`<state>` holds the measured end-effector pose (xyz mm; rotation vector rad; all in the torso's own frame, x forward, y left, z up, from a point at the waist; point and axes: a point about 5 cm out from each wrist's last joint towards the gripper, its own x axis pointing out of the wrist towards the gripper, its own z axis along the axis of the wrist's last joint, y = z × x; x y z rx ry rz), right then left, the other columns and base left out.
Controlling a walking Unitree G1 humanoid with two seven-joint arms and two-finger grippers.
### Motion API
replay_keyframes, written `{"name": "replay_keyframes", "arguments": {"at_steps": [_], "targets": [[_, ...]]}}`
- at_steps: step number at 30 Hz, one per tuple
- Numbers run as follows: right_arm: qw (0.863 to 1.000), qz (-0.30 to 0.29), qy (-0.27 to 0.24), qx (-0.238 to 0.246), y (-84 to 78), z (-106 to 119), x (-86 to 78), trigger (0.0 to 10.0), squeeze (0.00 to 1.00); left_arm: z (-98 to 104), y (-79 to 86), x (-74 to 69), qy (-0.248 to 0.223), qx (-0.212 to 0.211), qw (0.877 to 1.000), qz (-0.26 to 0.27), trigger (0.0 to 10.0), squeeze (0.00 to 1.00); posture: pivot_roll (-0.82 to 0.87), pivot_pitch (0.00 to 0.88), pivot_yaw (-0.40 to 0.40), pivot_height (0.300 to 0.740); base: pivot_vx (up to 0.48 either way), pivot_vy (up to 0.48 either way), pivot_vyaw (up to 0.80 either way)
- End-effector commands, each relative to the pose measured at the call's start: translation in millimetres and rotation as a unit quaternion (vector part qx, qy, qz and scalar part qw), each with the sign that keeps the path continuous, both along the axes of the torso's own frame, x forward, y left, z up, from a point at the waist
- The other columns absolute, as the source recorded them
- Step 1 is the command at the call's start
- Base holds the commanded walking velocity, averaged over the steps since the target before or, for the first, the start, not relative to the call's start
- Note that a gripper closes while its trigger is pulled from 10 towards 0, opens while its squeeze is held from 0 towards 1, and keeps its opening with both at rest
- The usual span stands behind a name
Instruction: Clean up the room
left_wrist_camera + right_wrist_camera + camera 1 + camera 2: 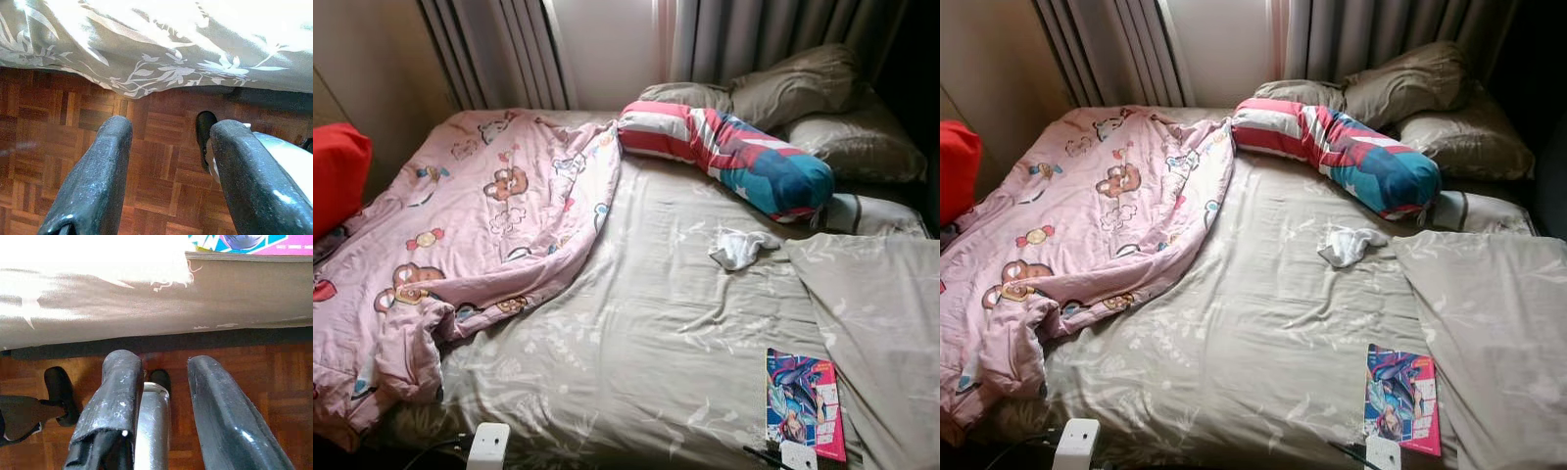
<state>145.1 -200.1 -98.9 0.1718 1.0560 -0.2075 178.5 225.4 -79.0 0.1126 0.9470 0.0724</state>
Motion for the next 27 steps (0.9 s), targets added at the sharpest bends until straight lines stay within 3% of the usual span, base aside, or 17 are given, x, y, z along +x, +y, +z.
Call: {"name": "replay_keyframes", "arguments": {"at_steps": [1, 5, 9, 14, 27], "targets": [[0.999, 0.022, 0.023, -0.008, -2.1, -3.5, -10.3, 10.0, 0.0, -1.4, 4.9, -4.8, 0.011, 0.01, 1.0, 0.0, 10.0, 0.0, -0.11, 0.0, 0.05, 0.74, 0.0, 0.24, 0.0], [0.999, 0.028, 0.029, -0.012, -6.2, -4.1, -14.2, 10.0, 0.0, -1.6, 4.7, -5.2, 0.012, 0.01, 1.0, 0.0, 10.0, 0.0, -0.11, 0.0, 0.049, 0.74, 0.0, 0.309, 0.0], [0.997, 0.07, 0.03, -0.027, -8.0, -3.5, -13.8, 10.0, 0.0, -1.8, 4.3, -5.5, 0.012, 0.009, 1.0, 0.0, 10.0, 0.0, -0.11, 0.0, 0.047, 0.74, 0.0, 0.315, 0.18], [0.997, 0.067, 0.032, -0.023, -4.7, -4.8, -16.2, 10.0, 0.0, -1.7, 3.9, -5.2, 0.012, 0.008, 1.0, 0.001, 10.0, 0.0, -0.1, 0.0, 0.043, 0.74, 0.0, 0.318, 0.8], [0.998, 0.049, 0.02, -0.019, -2.2, -4.0, -12.9, 10.0, 0.0, -0.7, 4.4, -3.0, 0.007, 0.006, 1.0, 0.008, 10.0, 0.0, -0.1, 0.0, 0.043, 0.74, 0.0, 0.319, 0.0]]}}
